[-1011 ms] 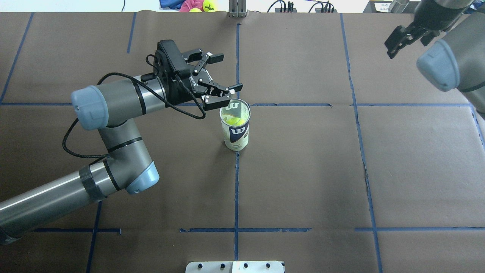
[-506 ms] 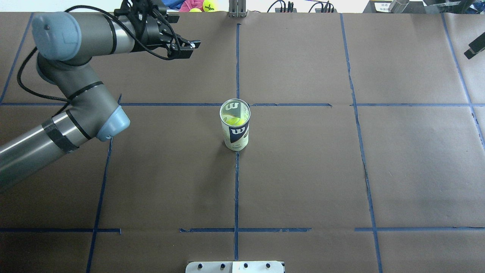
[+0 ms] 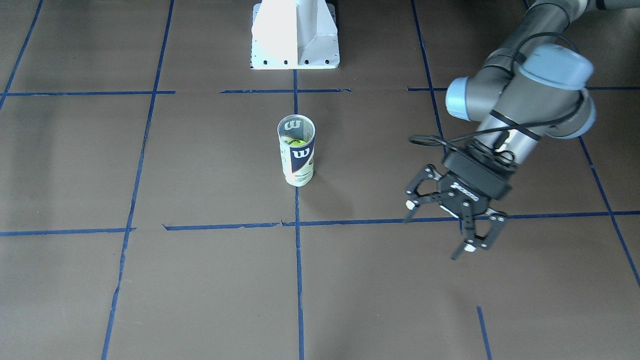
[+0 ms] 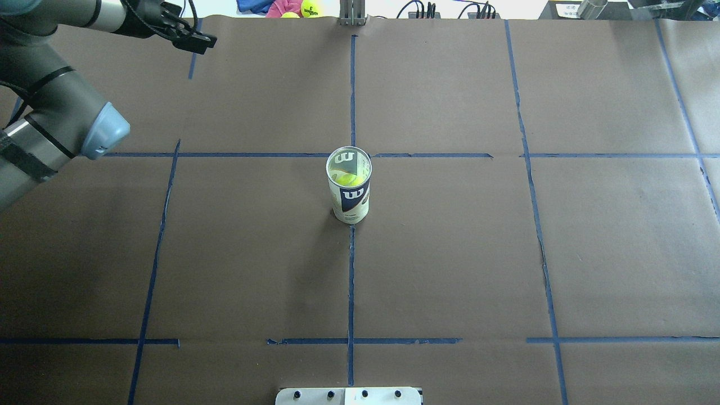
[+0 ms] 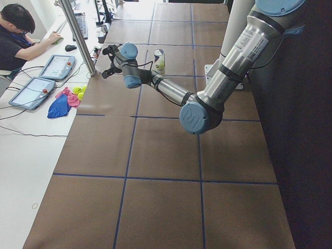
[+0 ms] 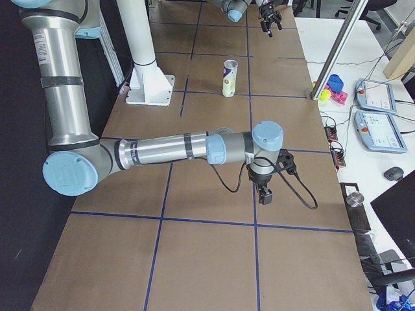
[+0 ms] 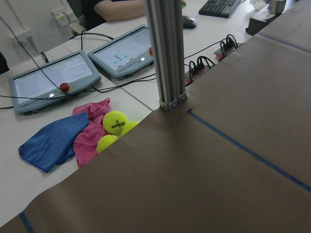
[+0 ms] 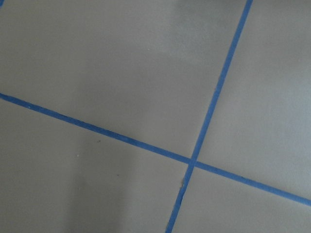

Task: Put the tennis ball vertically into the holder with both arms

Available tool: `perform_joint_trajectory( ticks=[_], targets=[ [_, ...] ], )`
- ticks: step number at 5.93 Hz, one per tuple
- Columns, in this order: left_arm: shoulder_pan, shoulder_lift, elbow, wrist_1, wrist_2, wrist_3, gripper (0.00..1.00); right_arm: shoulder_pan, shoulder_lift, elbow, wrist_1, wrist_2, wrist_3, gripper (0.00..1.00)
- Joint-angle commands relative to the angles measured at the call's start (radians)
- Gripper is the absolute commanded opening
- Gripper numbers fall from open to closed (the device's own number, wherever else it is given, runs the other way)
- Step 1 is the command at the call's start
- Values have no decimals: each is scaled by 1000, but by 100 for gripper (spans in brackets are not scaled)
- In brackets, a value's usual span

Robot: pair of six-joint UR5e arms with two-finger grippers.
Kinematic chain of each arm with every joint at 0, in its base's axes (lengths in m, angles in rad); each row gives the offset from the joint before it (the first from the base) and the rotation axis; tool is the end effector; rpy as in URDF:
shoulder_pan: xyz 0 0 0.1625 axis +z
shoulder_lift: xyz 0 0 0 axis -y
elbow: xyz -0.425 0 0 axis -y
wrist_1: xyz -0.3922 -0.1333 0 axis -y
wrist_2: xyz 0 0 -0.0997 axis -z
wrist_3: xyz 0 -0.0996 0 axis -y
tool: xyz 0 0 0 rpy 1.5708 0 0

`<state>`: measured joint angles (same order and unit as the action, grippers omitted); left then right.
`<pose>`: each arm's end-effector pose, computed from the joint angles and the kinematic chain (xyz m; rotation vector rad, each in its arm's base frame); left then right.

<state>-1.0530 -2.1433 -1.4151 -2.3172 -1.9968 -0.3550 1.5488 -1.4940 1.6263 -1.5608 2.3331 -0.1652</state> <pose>0.2722 -0.6640 0.3054 0.8822 0.8288 0.3901 0.0528 -0.5316 0.5917 0.1899 -0.7511 -0.2320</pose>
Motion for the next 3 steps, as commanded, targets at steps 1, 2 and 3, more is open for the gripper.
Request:
perform_joint_trajectory(
  ticks=[1, 2, 3],
  targets=[
    [-88, 6, 10, 207, -49, 59, 100, 10, -49, 9, 30, 6, 75, 100],
    [-123, 8, 13, 360, -74, 79, 100, 10, -61, 7, 22, 6, 78, 100],
    [-146, 11, 10, 519, -74, 284, 100, 10, -71, 10, 19, 6, 87, 100]
  ],
)
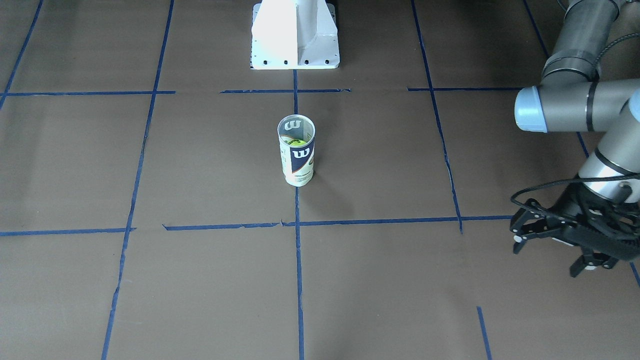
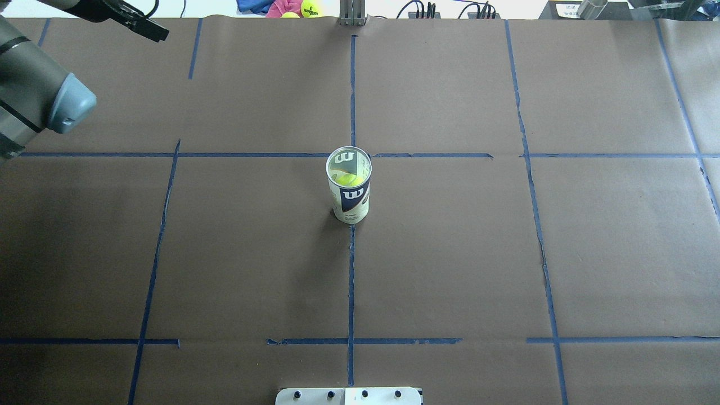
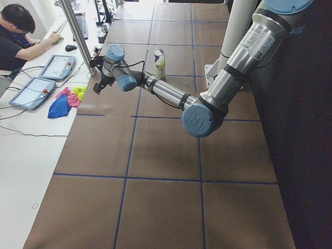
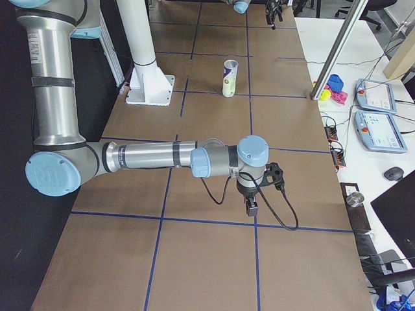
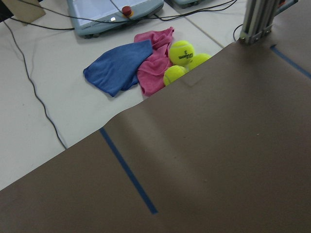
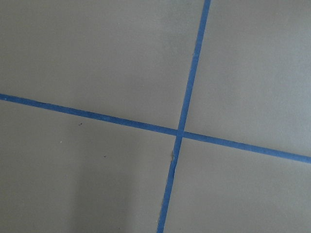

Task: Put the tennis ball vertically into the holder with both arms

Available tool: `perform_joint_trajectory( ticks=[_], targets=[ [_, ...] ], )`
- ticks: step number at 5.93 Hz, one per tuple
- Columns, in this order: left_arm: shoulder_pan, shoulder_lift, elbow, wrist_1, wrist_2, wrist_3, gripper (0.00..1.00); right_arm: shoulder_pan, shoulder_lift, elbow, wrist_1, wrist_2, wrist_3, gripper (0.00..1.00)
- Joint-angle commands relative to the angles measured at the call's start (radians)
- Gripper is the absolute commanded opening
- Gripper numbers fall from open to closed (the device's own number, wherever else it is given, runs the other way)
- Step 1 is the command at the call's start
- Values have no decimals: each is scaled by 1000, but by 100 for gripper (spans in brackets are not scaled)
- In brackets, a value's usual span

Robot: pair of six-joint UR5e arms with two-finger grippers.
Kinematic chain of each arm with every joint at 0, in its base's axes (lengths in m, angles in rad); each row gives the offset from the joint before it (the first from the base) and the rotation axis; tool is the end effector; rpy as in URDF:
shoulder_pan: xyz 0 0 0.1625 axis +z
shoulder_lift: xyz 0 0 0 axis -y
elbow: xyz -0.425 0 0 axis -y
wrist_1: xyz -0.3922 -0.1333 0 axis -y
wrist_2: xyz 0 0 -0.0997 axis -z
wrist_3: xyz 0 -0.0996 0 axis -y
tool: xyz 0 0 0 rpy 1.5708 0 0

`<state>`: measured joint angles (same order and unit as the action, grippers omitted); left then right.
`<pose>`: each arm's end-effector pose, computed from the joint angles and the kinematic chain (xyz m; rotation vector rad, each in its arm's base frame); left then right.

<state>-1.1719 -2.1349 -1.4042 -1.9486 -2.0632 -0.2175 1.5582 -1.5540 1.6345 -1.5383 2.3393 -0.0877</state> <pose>0.2008 -0.6983 0.3627 0.5842 0.6785 0.3600 0.0577 -0.5060 0.6158 0.1362 -0.7637 -0.1386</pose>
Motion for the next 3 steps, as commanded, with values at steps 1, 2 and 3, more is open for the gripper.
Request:
perform_joint_trajectory(
  ticks=[1, 2, 3],
  targets=[
    [-60, 12, -2, 312, -6, 282, 100, 0, -14, -1, -14, 0, 16, 100],
    [-134, 32, -7, 474, -65, 288, 100, -1, -12, 1, -32, 9, 16, 100],
    [-238, 88, -1, 522, -200, 297, 100, -3, -12, 1, -36, 11, 13, 100]
  ],
)
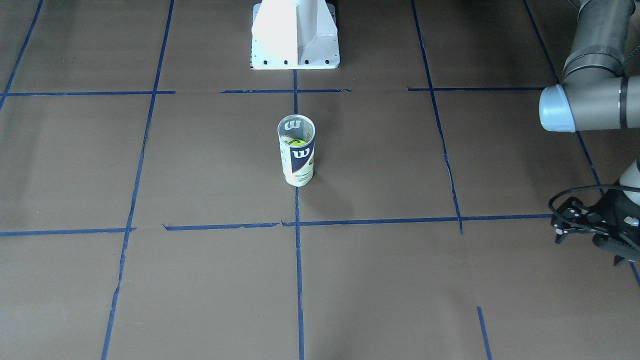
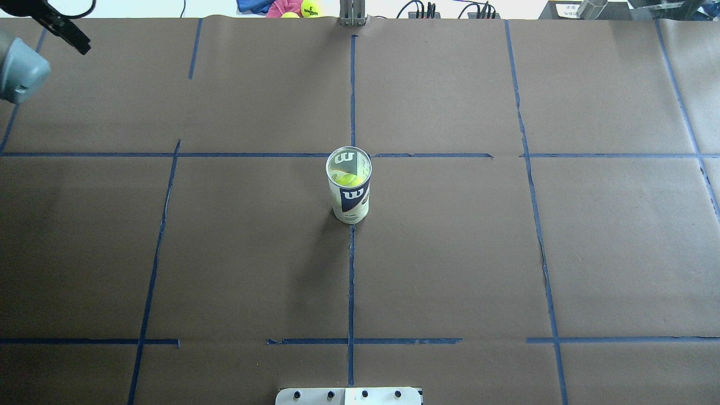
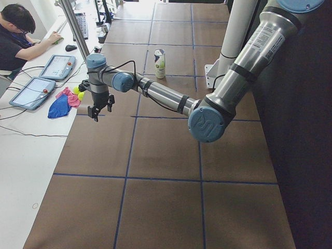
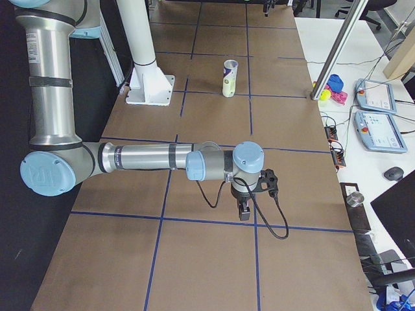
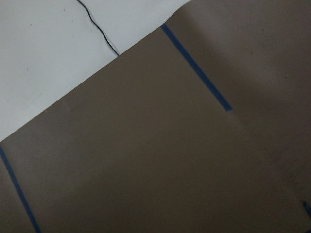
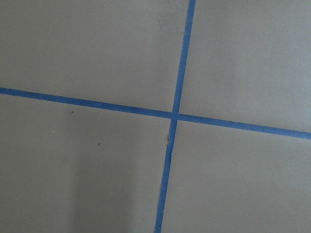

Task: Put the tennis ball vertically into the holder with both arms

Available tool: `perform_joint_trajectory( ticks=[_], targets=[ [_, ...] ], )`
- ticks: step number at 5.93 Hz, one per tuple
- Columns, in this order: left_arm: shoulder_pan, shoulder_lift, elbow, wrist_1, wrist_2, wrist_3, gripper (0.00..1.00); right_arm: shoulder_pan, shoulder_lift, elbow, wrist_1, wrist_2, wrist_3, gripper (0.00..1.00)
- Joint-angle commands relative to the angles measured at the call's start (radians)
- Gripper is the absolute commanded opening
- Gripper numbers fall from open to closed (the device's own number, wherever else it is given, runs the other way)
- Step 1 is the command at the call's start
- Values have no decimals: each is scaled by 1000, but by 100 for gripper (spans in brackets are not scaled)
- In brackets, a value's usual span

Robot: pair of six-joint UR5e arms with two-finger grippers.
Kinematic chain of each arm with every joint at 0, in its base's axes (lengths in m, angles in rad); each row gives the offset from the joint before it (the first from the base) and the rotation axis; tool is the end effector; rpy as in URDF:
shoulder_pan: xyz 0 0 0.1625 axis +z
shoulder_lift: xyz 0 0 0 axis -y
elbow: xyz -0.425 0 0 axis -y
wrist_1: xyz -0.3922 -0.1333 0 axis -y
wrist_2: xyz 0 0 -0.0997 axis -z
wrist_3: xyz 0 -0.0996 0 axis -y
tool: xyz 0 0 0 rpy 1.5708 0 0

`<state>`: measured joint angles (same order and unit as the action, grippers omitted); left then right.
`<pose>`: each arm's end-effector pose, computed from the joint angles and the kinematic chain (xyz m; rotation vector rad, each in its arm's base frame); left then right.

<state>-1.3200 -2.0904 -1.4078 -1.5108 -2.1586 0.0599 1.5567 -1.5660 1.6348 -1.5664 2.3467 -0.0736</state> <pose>0.0976 -0.6957 0.4446 0.2325 0.6120 0.3868 0.0565 -0.4988 0.6241 0.0926 -0.7735 -0.1116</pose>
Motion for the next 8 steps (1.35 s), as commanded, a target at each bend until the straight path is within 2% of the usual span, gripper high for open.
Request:
perform_joint_trajectory(
  ticks=[1, 2, 3, 4, 5, 6, 7, 8],
  targets=[
    [-158, 152, 0, 75, -227, 20, 100, -1, -3, -3, -9, -1, -2, 100],
    [-227, 241, -3, 73, -271, 18, 100, -1, -9, -3, 0, -1, -20, 100],
    [-248, 329, -54, 73, -270, 6, 100, -1, -22, -1, 2, -4, -34, 100],
    [-252, 355, -81, 72, -264, -5, 100, -1, -34, 23, 0, -6, -35, 100],
    [-252, 430, -115, 20, -265, 23, 100, -1, -51, 33, -1, -7, -35, 100],
    [-249, 473, -106, -53, -256, 17, 100, -1, -51, 31, 0, -30, -35, 100],
    [-249, 492, -111, -58, -256, 15, 100, -1, -101, 30, 9, -33, -31, 100],
    [-249, 494, -118, -61, -256, 18, 100, -1, -103, 42, 9, -32, -35, 100]
  ],
)
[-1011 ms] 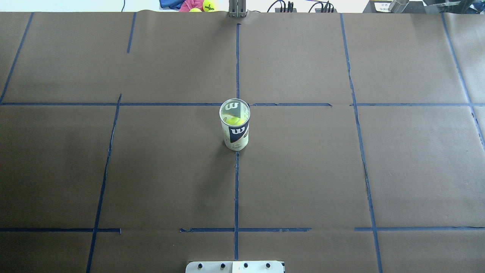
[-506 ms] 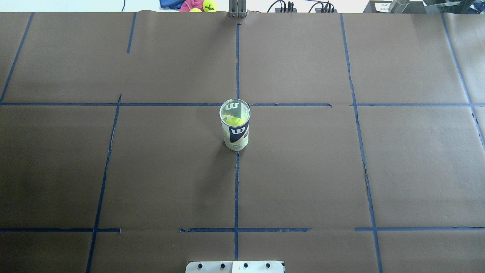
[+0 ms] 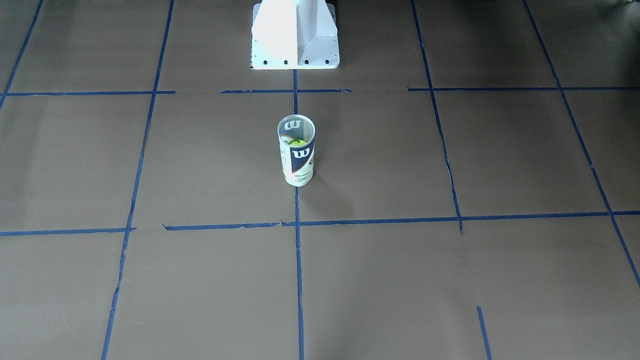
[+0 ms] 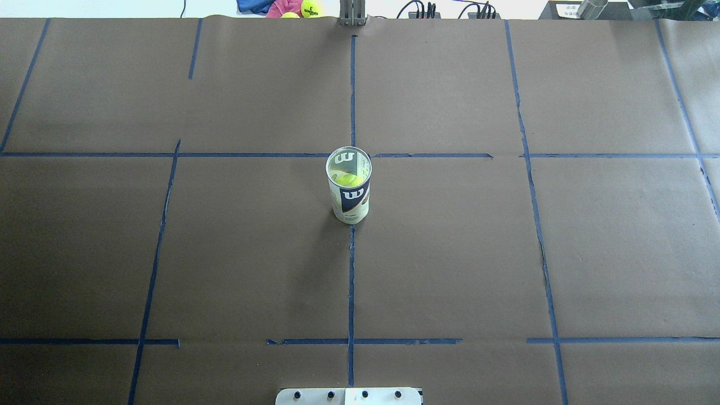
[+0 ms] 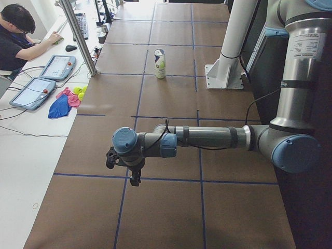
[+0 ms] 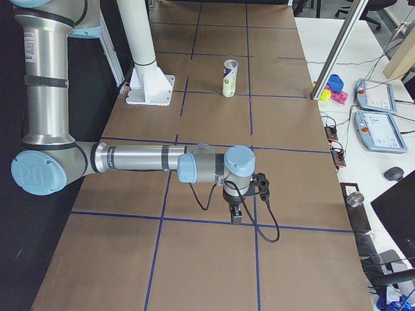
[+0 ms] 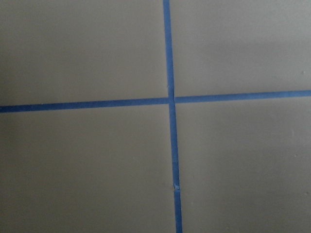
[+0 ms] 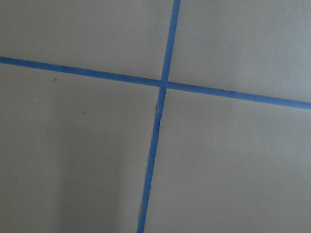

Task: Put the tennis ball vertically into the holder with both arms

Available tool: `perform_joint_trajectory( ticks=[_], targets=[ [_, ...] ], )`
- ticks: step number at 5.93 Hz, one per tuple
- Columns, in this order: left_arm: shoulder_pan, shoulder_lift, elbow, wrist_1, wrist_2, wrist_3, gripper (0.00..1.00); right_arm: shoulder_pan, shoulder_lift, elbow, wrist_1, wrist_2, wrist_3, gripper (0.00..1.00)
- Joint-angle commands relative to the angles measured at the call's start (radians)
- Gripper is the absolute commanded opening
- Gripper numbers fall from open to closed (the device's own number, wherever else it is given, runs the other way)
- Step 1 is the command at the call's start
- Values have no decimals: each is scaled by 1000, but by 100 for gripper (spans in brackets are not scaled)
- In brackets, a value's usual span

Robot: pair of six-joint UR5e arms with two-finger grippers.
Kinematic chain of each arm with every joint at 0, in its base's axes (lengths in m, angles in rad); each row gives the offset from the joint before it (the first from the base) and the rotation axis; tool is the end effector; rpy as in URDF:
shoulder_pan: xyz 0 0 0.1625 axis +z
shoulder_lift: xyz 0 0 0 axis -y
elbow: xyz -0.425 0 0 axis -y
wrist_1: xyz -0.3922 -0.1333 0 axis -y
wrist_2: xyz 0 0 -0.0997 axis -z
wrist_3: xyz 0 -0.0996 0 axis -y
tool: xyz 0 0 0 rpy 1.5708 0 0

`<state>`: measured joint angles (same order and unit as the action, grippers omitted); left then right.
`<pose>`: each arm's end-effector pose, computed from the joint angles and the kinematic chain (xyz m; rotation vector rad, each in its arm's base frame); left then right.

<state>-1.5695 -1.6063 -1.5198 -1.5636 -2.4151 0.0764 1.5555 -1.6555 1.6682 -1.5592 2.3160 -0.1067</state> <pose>-0.0582 -0.5055 0.6617 0.0104 0.8446 0.0634 0.0588 -0.4586 0.6518 0.0572 -0.7438 -0.1253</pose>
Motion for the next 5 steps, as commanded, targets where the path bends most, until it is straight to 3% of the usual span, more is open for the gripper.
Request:
perform_joint_trajectory(
  ticks=[1, 5],
  targets=[
    [2, 9, -7, -7, 1, 3, 100, 0, -13, 10, 2, -3, -2, 100],
    [5, 3, -8, -9, 1, 5, 100, 0, -7, 21, 2, 2, -2, 100]
  ],
)
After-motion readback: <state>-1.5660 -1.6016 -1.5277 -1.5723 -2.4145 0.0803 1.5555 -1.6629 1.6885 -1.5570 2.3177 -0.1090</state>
